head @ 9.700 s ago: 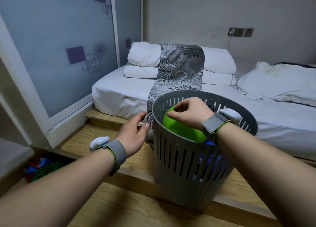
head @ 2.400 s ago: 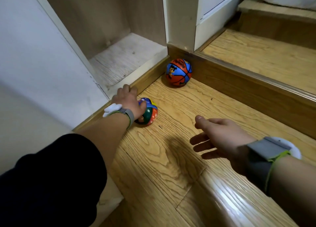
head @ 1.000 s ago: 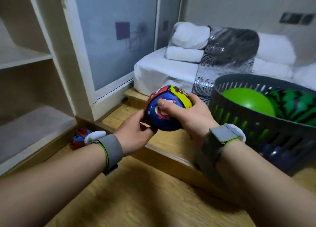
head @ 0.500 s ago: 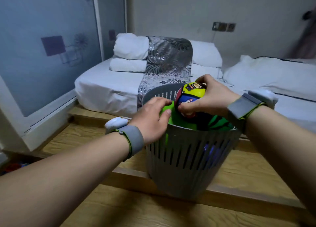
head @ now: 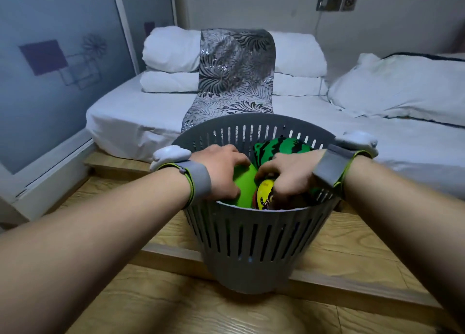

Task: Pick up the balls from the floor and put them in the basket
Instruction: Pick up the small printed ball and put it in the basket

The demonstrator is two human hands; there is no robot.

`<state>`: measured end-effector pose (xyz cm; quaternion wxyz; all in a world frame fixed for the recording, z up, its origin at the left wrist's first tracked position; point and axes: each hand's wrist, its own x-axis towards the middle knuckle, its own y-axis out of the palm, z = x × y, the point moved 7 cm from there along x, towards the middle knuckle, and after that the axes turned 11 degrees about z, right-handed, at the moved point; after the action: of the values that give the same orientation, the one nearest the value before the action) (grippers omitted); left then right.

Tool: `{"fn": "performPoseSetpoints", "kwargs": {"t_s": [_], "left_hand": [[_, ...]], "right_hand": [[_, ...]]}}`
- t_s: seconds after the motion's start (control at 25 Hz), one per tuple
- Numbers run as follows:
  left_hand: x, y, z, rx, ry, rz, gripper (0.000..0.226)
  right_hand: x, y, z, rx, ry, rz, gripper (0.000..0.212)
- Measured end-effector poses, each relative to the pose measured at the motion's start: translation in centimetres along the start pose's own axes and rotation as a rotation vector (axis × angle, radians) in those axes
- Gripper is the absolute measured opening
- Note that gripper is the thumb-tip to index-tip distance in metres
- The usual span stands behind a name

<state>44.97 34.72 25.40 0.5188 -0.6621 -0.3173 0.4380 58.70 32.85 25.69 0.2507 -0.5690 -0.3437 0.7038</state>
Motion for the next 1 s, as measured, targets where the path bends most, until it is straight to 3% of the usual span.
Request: {"fn": "performPoseSetpoints", "kwargs": {"t_s": [0.12,0.2,0.28,0.4,0.48,0.6,0.84,1.0], "left_hand": [[-0.1,0.6,0.1,0.041,-0.042,0.041,0.092],[0.5,1.3,0.8,0.018,-0.126,0.101,0.105],[0.9,1.2,1.9,-0.037,-0.186,0.109,0.115],[0.9,0.8,3.2,-0.116,-0.191,0.024,0.107],[0.5,1.1,3.3,-0.121,-0.205,-0.006,0.104],[0.7,0.8,3.1,-0.123,-0.177,0.032,0.098],[0.6,-0.1,4.4,0.035,-0.117,0.118,0.094],[0.5,-1.0,5.4,-0.004,-0.033,0.080,0.066]], "right_hand": [[2.7,1.1,0.8,-0.144,-0.037,-0.111,0.063],[4.5,2.1,1.1,-0.225,-0.031,-0.060,0.070],[4.9,1.3,1.2,-0.140,-0.017,-0.089,0.079],[4.6,-1.4,1.7,0.041,-0.086,-0.283,0.074],[4.6,-2.8,2.4,0.053,-0.177,-0.385,0.093],[5.4,-2.2,2.5,0.008,-0.190,-0.297,0.110],[6.3,-1.0,2.8,-0.080,-0.095,-0.205,0.106],[4.9,-2.1,3.9,-0.079,-0.024,-0.179,0.091]]}}
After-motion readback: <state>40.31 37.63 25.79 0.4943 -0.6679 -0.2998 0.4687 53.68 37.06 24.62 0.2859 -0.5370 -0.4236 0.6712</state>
